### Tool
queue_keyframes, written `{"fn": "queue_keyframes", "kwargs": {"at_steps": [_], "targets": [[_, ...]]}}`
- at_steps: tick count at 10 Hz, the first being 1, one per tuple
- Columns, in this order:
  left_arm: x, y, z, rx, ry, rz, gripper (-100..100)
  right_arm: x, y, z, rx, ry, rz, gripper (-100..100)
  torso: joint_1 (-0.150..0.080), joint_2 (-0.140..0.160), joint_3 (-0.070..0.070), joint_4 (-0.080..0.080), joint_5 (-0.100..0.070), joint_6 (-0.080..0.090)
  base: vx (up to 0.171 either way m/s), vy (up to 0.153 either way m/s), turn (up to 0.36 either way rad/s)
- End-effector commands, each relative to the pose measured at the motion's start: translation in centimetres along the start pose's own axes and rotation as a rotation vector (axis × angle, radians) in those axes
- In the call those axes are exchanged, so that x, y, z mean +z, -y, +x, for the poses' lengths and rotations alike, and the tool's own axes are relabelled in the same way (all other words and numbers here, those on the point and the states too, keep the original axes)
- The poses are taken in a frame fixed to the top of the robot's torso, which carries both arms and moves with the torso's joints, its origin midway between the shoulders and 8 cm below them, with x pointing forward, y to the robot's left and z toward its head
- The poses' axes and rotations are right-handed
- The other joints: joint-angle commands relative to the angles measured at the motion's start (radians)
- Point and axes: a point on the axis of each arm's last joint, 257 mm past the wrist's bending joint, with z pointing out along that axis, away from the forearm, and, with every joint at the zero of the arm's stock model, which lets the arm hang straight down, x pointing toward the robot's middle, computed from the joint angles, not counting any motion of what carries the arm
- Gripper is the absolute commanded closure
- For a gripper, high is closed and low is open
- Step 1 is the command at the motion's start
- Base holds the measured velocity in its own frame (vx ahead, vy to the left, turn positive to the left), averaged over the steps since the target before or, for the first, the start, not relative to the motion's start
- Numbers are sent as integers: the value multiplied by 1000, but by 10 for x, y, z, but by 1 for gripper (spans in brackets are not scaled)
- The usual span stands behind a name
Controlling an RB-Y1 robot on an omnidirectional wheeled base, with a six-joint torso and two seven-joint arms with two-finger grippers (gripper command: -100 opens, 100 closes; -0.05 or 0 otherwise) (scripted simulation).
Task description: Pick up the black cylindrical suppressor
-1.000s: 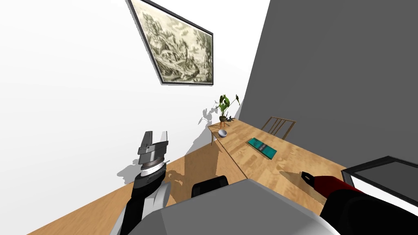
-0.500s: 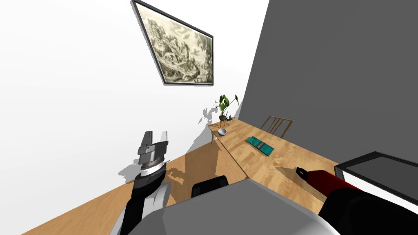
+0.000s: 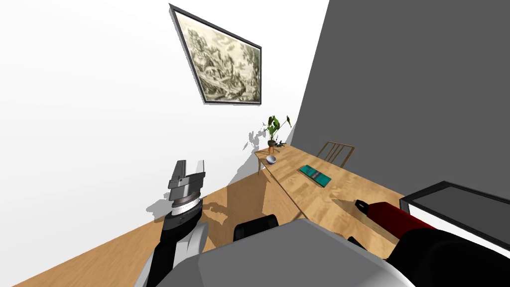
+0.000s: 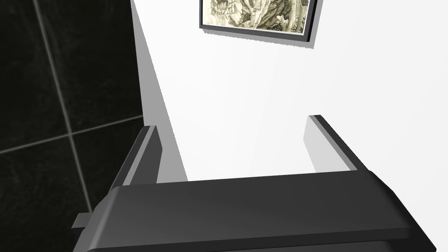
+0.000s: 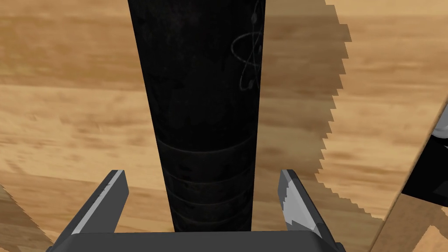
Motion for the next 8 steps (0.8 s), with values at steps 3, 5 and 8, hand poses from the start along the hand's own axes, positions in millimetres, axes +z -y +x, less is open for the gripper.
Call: {"fn": "queue_keyframes", "kwargs": {"at_steps": [3,5,8], "targets": [[0,0,0,0,0,0,0,5,10,-19,-6,-9,4,-100,-2,0,0,0,-1,-1,-60,12,2],[0,0,0,0,0,0,0,5,12,-16,15,-23,11,-100,-3,0,0,1,-2,-1,-31,8,1],[0,0,0,0,0,0,0,8,25,-34,-5,-36,26,-100,-3,2,1,1,-1,-1,-79,14,8]]}}
